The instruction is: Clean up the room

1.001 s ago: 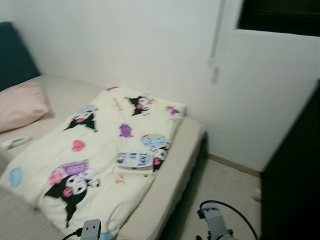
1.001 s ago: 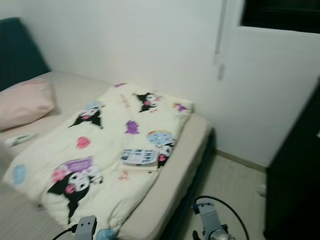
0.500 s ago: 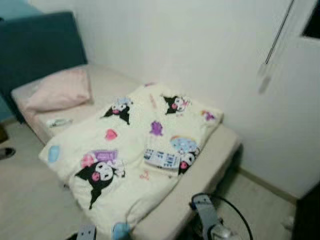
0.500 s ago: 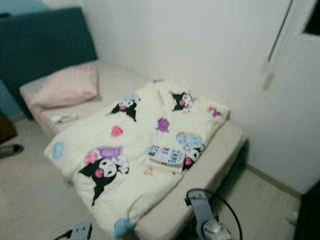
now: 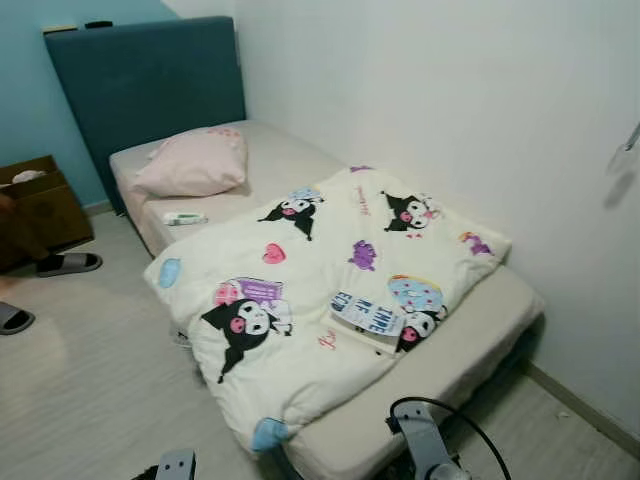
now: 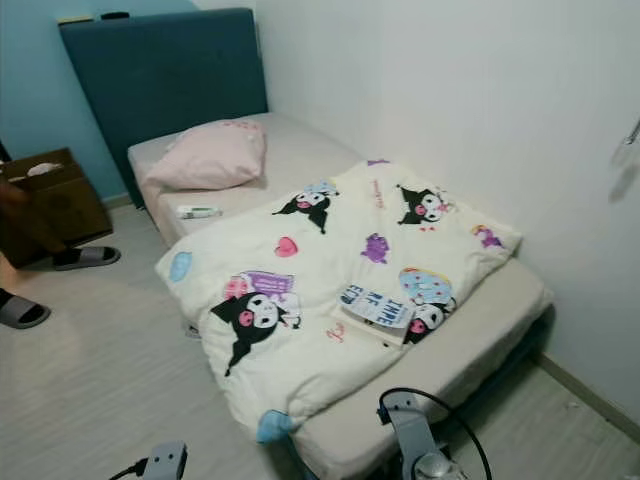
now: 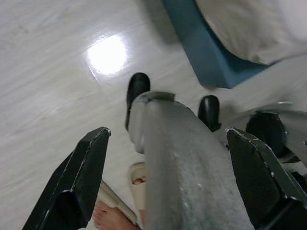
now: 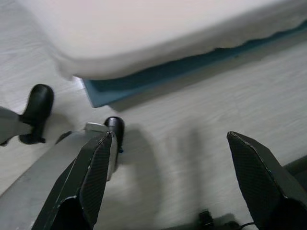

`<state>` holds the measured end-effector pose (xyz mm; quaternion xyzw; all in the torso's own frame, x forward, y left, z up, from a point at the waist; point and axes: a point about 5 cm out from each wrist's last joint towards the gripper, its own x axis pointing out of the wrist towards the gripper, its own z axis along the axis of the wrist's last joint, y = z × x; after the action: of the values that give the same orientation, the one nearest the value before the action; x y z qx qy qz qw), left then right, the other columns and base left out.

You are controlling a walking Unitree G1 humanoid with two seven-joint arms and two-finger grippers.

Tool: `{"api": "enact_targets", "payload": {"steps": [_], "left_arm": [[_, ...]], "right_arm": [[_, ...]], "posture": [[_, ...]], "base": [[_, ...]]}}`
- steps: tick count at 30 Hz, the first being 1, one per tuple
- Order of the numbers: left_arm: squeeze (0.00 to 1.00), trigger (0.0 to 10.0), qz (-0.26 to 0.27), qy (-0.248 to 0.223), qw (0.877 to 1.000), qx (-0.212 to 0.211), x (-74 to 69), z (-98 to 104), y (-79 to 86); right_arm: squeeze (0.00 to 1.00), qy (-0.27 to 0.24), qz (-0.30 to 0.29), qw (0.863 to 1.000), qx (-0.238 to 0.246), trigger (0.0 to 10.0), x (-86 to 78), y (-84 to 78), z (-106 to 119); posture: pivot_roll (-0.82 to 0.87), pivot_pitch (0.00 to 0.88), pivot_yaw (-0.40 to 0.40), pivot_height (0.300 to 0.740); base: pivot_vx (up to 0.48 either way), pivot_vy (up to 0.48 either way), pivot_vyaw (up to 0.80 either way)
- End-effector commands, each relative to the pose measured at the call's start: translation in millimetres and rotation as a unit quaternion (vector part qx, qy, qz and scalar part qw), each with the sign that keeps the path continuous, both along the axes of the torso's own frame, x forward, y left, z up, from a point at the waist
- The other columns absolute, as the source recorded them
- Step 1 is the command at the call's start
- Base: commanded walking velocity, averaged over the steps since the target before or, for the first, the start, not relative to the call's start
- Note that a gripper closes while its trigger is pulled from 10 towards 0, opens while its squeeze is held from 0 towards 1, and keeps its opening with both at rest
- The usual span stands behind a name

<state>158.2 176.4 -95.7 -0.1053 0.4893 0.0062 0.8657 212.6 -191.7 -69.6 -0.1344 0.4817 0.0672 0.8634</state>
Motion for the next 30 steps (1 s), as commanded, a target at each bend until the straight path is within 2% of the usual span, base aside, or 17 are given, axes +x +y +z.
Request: {"api": "enact_targets", "payload": {"steps": [1, 9, 30], "left_arm": [[0.00, 10.0, -0.007, 0.001, 1.000, -0.002, 1.0, 0.1, -2.7], [0.00, 10.0, -0.007, 0.001, 1.000, -0.001, 1.1, 0.1, -2.5], [0.00, 10.0, -0.008, 0.005, 1.000, 0.000, -0.9, -0.7, -2.4]], "right_arm": [[0.00, -0.003, -0.006, 1.000, 0.001, 10.0, 2.7, -0.6, 1.6], [0.00, -0.002, 0.007, 1.000, 0.012, 10.0, 3.6, 3.4, 1.8], [0.00, -0.001, 0.030, 0.999, 0.015, 10.0, 2.0, 8.6, 0.4]], "posture": [[-0.13, 0.000, -0.021, 0.711], [-0.13, 0.000, -0.019, 0.711], [-0.13, 0.000, -0.019, 0.711]], "base": [[0.000, -0.472, 0.00], [0.000, -0.472, 0.10], [0.000, -0.469, 0.80]]}}
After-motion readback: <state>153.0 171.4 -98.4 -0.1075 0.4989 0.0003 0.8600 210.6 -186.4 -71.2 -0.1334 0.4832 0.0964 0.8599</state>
